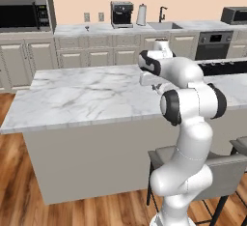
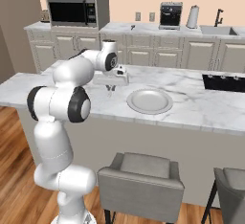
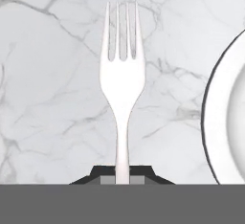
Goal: Take the fork and place it on the left side of the plate. Then take the spoon and place it on the right side of the plate. Make sure they're directly next to the plate.
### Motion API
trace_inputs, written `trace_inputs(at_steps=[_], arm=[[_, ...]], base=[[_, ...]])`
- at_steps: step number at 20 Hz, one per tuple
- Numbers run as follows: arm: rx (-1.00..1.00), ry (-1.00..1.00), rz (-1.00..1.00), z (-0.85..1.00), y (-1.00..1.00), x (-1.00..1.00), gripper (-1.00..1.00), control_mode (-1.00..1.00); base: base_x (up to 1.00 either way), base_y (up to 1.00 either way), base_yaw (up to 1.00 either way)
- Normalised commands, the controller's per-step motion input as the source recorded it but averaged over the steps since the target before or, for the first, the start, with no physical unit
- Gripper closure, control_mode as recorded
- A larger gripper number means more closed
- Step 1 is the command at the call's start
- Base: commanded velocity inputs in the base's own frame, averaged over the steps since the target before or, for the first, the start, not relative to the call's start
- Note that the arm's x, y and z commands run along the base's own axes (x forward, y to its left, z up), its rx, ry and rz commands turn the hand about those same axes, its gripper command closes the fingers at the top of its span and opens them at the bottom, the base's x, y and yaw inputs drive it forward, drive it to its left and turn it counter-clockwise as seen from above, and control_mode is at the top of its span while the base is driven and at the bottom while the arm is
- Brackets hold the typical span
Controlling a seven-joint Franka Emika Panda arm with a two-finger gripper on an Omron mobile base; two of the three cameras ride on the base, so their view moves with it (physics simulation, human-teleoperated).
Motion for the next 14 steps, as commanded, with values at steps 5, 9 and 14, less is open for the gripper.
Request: trace_inputs(at_steps=[5, 9, 14], arm=[[-0.05, 0.0, -0.01, -0.48, -0.01, 0.18, 1.0, -1.0], [-0.01, 0.0, -0.04, -0.42, -0.01, 0.0, 1.0, -1.0], [0.0, 0.0, -0.05, -0.33, 0.0, -0.04, 1.0, -1.0]], base=[[0.0, 0.0, 0.0], [0.0, 0.0, 0.0], [0.0, 0.0, 0.0]])
